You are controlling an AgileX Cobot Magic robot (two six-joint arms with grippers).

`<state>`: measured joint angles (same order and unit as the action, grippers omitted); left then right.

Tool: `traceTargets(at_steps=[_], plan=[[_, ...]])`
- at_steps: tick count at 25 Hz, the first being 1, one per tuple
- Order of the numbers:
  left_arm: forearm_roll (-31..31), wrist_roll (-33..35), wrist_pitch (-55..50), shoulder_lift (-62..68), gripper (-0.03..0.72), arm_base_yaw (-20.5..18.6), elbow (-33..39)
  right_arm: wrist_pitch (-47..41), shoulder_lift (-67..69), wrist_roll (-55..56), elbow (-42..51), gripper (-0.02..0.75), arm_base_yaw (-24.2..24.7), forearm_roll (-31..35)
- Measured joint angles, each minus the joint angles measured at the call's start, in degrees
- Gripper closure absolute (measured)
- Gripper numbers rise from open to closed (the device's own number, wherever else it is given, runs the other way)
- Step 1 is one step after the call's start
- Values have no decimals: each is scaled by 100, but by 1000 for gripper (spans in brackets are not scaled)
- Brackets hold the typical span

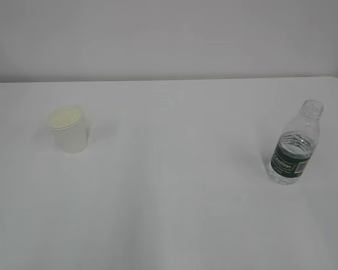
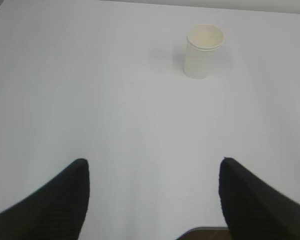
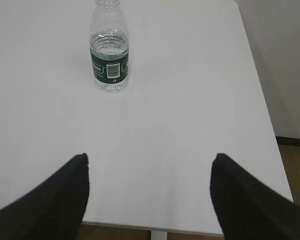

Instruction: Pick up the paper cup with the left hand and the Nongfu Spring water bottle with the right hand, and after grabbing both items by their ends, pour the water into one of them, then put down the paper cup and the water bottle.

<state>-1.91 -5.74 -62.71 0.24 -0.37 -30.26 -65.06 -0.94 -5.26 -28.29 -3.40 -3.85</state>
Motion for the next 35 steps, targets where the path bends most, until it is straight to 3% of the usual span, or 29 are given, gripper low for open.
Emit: traceTargets(at_steps=[35], plan=[[0, 0, 0, 0, 127, 0, 0, 0, 0, 10, 0, 165, 0, 0]])
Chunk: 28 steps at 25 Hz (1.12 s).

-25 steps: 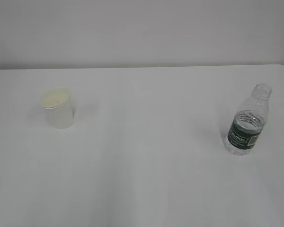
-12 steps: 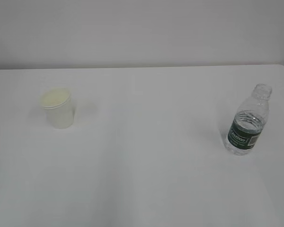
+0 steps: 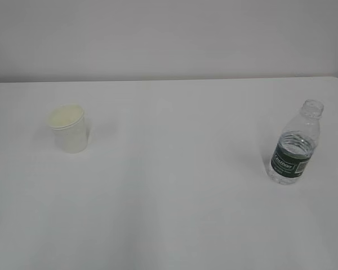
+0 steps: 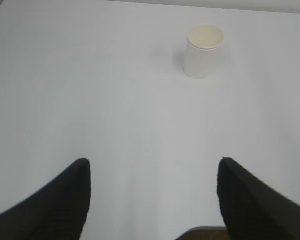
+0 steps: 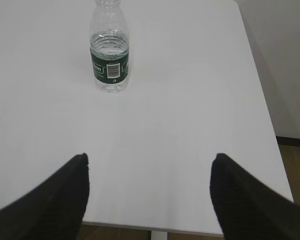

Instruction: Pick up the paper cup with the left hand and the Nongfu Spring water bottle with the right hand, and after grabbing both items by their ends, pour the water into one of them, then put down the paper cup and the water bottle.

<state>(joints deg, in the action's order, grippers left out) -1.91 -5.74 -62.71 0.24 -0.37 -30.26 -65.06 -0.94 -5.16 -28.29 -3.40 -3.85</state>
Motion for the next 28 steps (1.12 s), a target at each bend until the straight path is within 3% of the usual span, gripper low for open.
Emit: traceTargets(at_steps=[20, 28], plan=[[0, 23, 0, 0, 171, 0, 0, 0, 0, 0, 0, 165, 0, 199], [-118, 481, 228, 0, 183, 0, -132, 34, 0, 0, -300, 165, 0, 199]])
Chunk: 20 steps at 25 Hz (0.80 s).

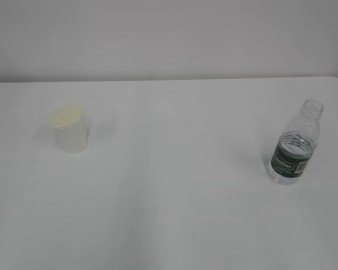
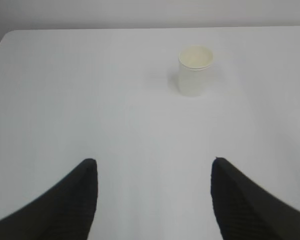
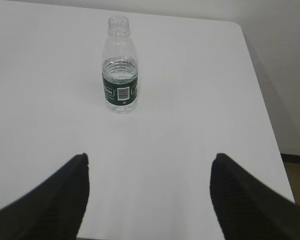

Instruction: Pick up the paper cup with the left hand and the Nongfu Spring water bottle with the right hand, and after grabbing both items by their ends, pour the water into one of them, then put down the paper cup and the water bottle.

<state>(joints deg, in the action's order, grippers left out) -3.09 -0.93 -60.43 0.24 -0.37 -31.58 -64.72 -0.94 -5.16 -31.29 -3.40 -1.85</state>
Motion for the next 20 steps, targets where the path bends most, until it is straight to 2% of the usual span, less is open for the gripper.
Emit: traceTargets(at_steps=[11, 20], plan=[[-47, 93, 154, 251, 185, 0, -204, 640, 124, 0, -12, 165, 0, 0], [-60, 93, 999, 951, 185, 0, -255, 1383, 823, 0, -12, 165, 0, 2]])
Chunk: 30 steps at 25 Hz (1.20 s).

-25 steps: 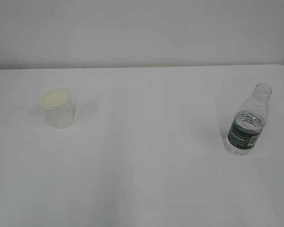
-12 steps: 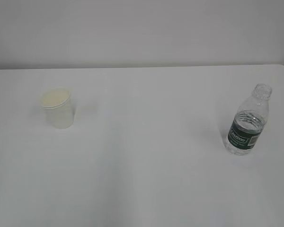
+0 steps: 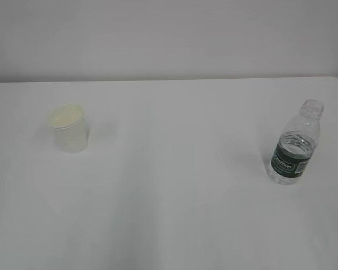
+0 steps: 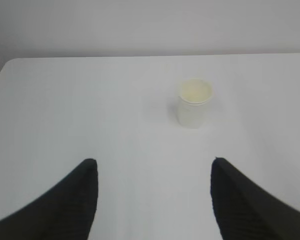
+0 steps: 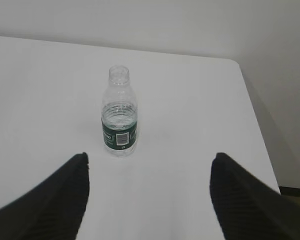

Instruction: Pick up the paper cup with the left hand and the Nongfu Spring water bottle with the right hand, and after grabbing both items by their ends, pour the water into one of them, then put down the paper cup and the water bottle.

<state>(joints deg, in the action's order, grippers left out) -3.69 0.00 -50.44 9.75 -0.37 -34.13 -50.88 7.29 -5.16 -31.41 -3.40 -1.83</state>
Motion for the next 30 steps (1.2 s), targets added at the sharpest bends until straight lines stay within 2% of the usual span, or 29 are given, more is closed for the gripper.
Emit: traceTargets(at_steps=[14, 30], plan=[[15, 0, 1325, 1063, 187, 0, 0, 625, 621, 0, 0, 165, 0, 44], [-91, 0, 2347, 2219, 193, 0, 0, 1655, 1373, -11, 0, 165, 0, 53]])
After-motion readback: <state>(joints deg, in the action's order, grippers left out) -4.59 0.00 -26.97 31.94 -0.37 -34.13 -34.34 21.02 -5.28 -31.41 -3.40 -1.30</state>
